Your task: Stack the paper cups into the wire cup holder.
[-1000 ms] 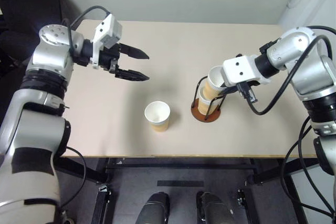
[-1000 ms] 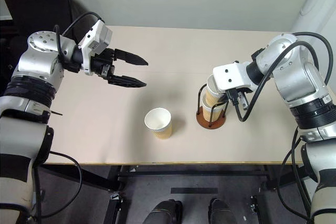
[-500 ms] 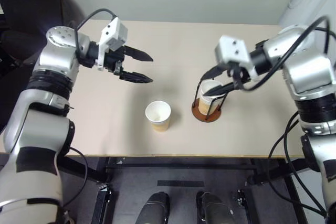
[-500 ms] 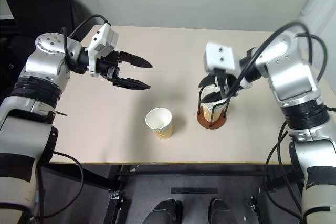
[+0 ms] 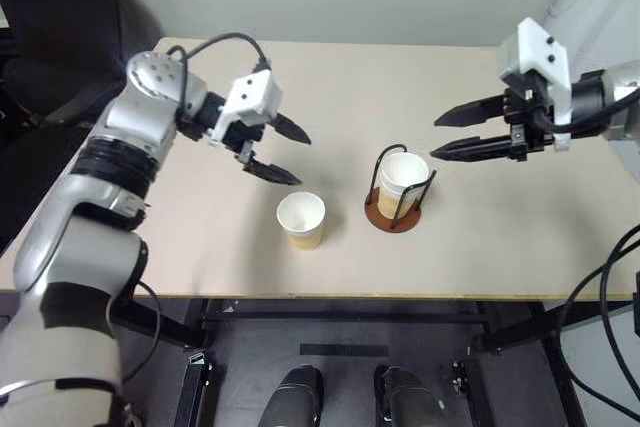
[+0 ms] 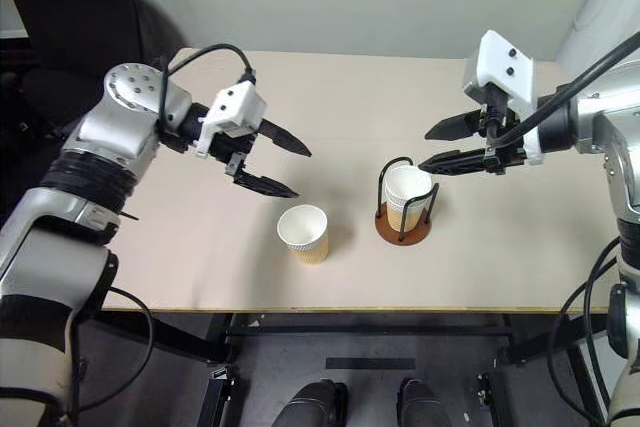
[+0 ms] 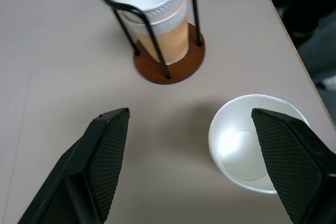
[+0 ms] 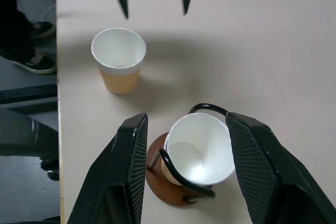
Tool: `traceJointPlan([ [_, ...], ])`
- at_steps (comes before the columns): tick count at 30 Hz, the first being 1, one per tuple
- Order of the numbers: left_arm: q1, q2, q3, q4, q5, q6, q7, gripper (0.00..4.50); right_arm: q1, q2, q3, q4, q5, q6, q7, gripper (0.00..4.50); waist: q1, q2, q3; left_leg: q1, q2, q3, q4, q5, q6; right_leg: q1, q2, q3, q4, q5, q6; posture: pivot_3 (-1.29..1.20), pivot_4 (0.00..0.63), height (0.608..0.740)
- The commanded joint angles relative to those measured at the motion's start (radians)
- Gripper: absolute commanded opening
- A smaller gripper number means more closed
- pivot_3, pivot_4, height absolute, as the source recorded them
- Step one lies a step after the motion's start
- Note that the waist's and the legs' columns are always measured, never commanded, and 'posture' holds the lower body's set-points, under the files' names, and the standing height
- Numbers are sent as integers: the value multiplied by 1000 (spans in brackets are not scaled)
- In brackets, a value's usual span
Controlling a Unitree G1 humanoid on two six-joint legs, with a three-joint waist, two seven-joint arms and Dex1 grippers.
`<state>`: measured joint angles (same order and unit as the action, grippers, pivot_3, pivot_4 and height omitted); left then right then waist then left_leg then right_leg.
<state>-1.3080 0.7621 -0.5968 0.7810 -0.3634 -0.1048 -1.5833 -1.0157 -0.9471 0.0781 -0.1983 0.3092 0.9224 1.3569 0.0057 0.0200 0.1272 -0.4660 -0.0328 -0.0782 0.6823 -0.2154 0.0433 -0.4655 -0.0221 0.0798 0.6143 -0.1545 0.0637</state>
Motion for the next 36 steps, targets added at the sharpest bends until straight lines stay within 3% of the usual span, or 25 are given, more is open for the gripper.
traceJointPlan([
  [1, -49, 1, -26, -18, 16, -37, -31, 3990, 3, -35, -42, -8, 21, -23, -24, 2304, -1, 0, 0, 0, 0, 1, 0, 0, 1, 0, 1, 0, 0, 0, 0, 0, 150, 740],
  [10, -131, -76, -48, 151, 210, -232, -31, 3990, 10, -86, -41, 5, 59, -29, -30, 2304, 0, 0, 0, 0, -1, 0, 0, 2, 4, 1, 0, 1, -1, 2, -1, 0, 150, 740],
  [36, -44, -179, 13, 247, 413, -376, -31, 3990, 57, -174, -51, -16, 141, -24, -56, 2304, 9, 0, 0, -4, -1, 1, 2, 1, 5, -2, -1, 1, -2, 8, 9, 0, 150, 740],
])
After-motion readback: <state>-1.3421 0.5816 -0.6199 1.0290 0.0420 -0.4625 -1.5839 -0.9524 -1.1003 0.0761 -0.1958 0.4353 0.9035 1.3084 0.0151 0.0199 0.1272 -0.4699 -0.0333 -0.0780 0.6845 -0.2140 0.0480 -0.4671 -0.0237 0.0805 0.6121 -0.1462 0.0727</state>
